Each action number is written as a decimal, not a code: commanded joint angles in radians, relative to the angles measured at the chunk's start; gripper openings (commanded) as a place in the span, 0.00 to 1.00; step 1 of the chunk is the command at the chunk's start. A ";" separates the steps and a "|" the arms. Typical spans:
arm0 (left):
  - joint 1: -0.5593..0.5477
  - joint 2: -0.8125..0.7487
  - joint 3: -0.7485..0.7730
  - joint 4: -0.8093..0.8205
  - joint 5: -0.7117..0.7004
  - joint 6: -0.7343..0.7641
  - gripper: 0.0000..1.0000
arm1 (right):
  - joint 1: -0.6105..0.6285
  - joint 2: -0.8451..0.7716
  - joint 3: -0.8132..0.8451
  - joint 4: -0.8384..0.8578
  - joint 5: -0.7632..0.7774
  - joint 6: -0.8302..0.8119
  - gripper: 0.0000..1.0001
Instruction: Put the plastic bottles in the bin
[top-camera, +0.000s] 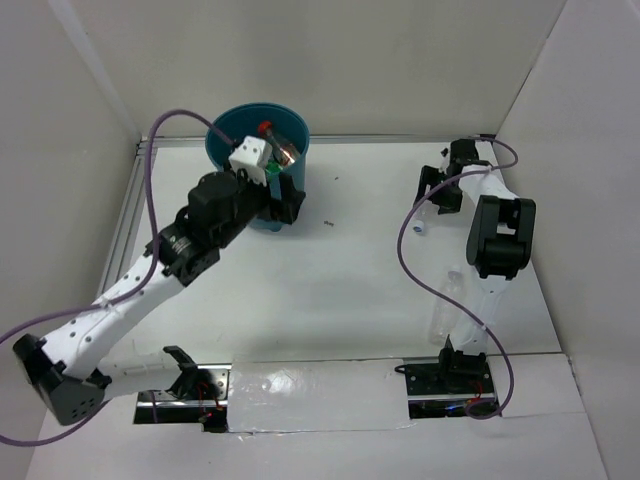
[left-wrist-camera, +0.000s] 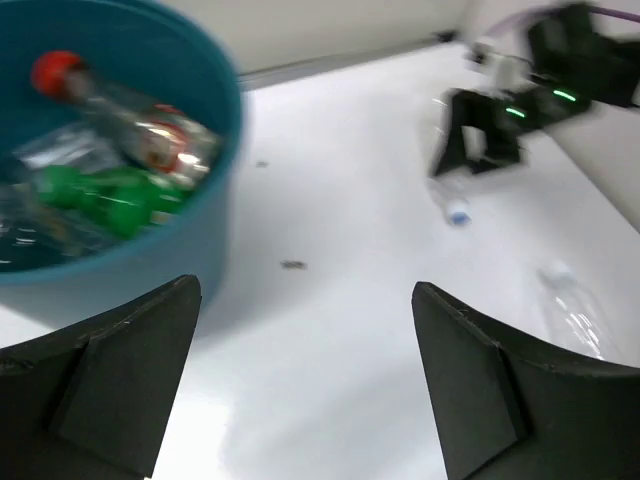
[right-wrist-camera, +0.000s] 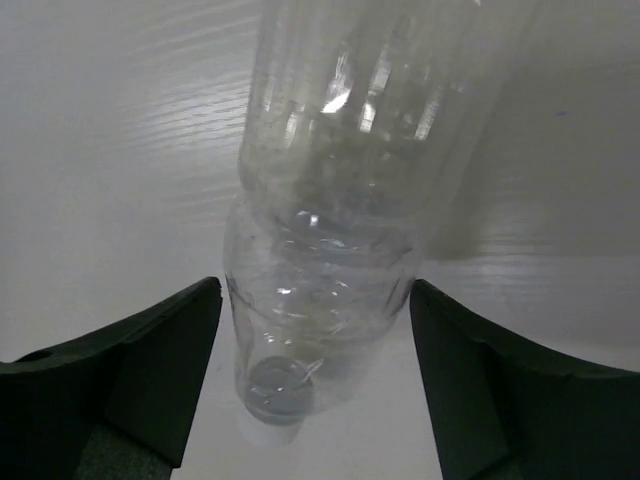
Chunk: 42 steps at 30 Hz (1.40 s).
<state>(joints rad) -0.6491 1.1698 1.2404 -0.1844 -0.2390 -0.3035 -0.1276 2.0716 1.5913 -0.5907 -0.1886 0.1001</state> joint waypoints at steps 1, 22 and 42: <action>-0.059 -0.079 -0.093 0.034 0.079 0.034 1.00 | -0.029 0.010 0.016 0.019 0.083 0.035 0.80; -0.454 -0.170 -0.670 0.088 0.001 -0.358 1.00 | 0.236 -0.177 0.521 0.101 -0.575 -0.392 0.21; -0.538 -0.275 -0.731 0.016 -0.106 -0.436 1.00 | 0.707 0.180 0.932 0.390 -0.296 -0.201 0.87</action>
<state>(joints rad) -1.1812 0.9306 0.5255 -0.1654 -0.3050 -0.7124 0.5674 2.2700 2.4851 -0.2768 -0.5327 -0.1043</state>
